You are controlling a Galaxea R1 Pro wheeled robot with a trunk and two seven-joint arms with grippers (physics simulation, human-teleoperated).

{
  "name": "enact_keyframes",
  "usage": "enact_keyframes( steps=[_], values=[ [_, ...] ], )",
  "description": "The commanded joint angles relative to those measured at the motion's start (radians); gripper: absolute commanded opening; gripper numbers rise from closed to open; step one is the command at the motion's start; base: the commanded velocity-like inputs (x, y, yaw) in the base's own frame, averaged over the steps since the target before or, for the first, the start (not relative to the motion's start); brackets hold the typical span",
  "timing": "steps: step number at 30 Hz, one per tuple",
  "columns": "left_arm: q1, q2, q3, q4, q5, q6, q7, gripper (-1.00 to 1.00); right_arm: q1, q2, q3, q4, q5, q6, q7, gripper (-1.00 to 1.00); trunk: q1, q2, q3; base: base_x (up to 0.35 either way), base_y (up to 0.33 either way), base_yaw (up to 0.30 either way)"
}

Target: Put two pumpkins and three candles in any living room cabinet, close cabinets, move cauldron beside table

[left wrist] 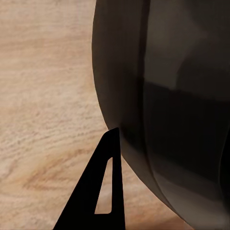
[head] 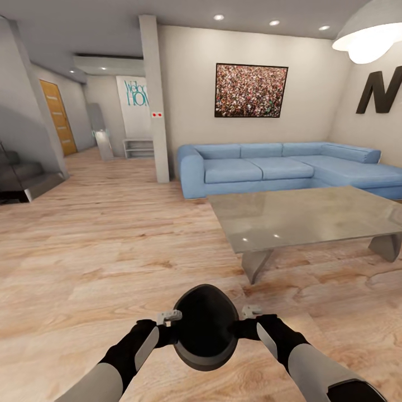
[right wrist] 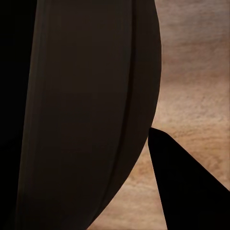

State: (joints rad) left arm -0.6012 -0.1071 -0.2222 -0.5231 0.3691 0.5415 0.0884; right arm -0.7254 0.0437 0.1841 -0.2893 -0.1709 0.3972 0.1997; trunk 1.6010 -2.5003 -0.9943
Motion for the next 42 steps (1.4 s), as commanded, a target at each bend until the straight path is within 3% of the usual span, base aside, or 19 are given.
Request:
enact_keyframes(
  steps=[1, 7, 13, 26, 42],
  values=[
    [0.0, -0.005, -0.045, -0.006, 0.028, -0.021, -0.007, -1.0, 0.0, 0.001, -0.014, 0.002, -0.01, 0.002, 0.004, -1.0, 0.0, 0.0, 0.0, 0.005, 0.003, 0.0],
    [0.0, -0.008, -0.045, 0.002, 0.028, -0.019, 0.001, -1.0, 0.0, 0.001, -0.014, 0.002, -0.01, 0.002, -0.001, -1.0, 0.0, 0.0, 0.0, 0.001, 0.0, 0.0],
    [0.0, -0.018, -0.051, 0.08, 0.027, -0.018, 0.004, -1.0, 0.0, 0.001, -0.014, 0.002, -0.01, 0.002, -0.021, -1.0, 0.0, 0.0, 0.0, 0.0, 0.0, 0.0],
    [0.0, -0.02, -0.052, 0.089, 0.027, -0.018, 0.004, -1.0, 0.0, -0.001, -0.014, 0.002, -0.01, 0.002, -0.022, -1.0, 0.0, 0.0, 0.0, 0.0, 0.0, -0.003],
    [0.0, -0.028, -0.052, 0.09, 0.025, -0.018, 0.004, -1.0, 0.0, 0.0, -0.014, 0.002, -0.01, 0.002, -0.022, -1.0, 0.0, 0.0, 0.013, 0.0, 0.0, -0.227]
  ],
)
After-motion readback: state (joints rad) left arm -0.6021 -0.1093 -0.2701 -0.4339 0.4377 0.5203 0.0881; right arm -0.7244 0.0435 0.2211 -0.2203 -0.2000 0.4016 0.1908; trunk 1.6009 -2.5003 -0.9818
